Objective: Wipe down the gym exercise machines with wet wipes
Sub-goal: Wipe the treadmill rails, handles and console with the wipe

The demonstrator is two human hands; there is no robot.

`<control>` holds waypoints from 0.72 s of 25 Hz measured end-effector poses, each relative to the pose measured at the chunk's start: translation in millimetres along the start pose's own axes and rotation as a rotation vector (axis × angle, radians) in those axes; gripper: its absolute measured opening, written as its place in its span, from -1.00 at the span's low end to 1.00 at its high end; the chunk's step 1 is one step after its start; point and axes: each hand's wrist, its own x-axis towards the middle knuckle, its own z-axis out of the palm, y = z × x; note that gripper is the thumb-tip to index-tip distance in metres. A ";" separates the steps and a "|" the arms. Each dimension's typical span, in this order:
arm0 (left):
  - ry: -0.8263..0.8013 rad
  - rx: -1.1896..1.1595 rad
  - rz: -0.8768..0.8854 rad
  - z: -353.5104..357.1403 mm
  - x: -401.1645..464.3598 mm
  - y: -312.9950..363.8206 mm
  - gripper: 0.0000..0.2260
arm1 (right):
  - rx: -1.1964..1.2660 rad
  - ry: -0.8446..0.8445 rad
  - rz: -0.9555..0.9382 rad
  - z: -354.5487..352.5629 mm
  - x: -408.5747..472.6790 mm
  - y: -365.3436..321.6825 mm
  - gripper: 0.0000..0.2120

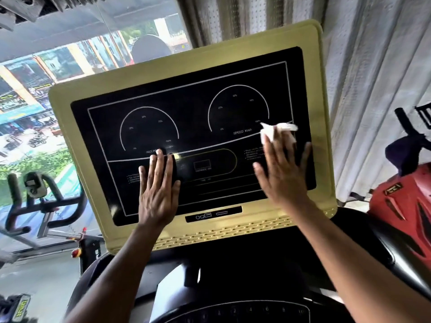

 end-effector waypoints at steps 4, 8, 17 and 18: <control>0.057 0.017 -0.079 13.5 -2.2 23.8 -0.42 | 0.030 -0.051 0.017 -7.6 -33.2 46.3 -0.29; 0.076 -0.008 -0.105 24.6 -16.8 43.6 -0.41 | 0.031 -0.116 -0.079 7.2 -100.5 41.8 -0.21; 0.039 0.023 -0.144 47.1 -38.6 79.2 -0.43 | -0.029 -0.050 -0.359 -9.2 9.5 18.0 -0.32; 0.037 0.025 -0.154 48.2 -41.9 79.1 -0.43 | -0.025 -0.017 -0.296 -17.9 26.0 31.5 -0.32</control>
